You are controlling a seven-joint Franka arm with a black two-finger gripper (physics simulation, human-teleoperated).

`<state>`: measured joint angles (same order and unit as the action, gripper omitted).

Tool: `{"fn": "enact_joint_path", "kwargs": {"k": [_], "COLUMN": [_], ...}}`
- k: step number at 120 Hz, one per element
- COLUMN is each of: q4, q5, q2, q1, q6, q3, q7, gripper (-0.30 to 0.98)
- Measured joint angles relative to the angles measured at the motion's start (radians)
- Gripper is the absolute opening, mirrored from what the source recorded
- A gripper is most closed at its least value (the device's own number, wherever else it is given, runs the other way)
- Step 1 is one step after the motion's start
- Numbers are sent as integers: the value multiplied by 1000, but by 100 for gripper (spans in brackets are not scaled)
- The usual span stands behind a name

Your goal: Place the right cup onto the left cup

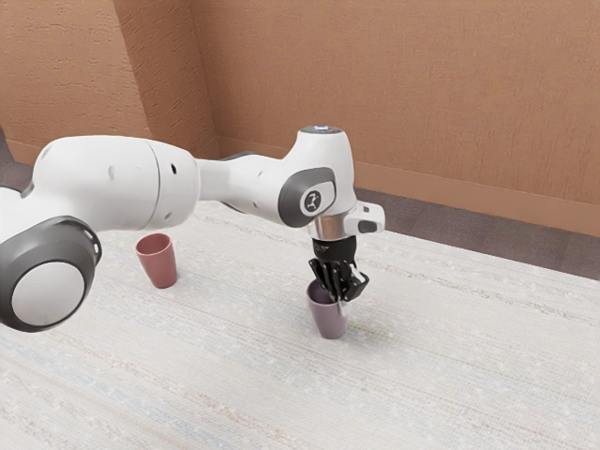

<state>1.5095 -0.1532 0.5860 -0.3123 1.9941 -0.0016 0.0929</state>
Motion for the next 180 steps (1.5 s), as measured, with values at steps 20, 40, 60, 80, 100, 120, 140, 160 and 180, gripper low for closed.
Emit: {"fn": "enact_joint_path", "kwargs": {"k": [20,40,60,80,100,120,140,160,180], "q4": [8,47,62,64,63,56,43,21,14], "q5": [4,11,30,51,75,103,119,123,125], "q2": [-25,-106,-168,-213,-250,-282,-283,-271,-259], "q1": [4,11,9,9,13,45,96,156,203], "q6": [-7,-22,-47,-86,-130,-166,-182,-187,-188], "q3": [10,41,95,161,220,256,272,276,286], "q7": [-8,-12,-14,-14,-13,-8,8,35,70], "gripper": [-10,-10,-10,-10,-10,-10,-10,-10,-10]}}
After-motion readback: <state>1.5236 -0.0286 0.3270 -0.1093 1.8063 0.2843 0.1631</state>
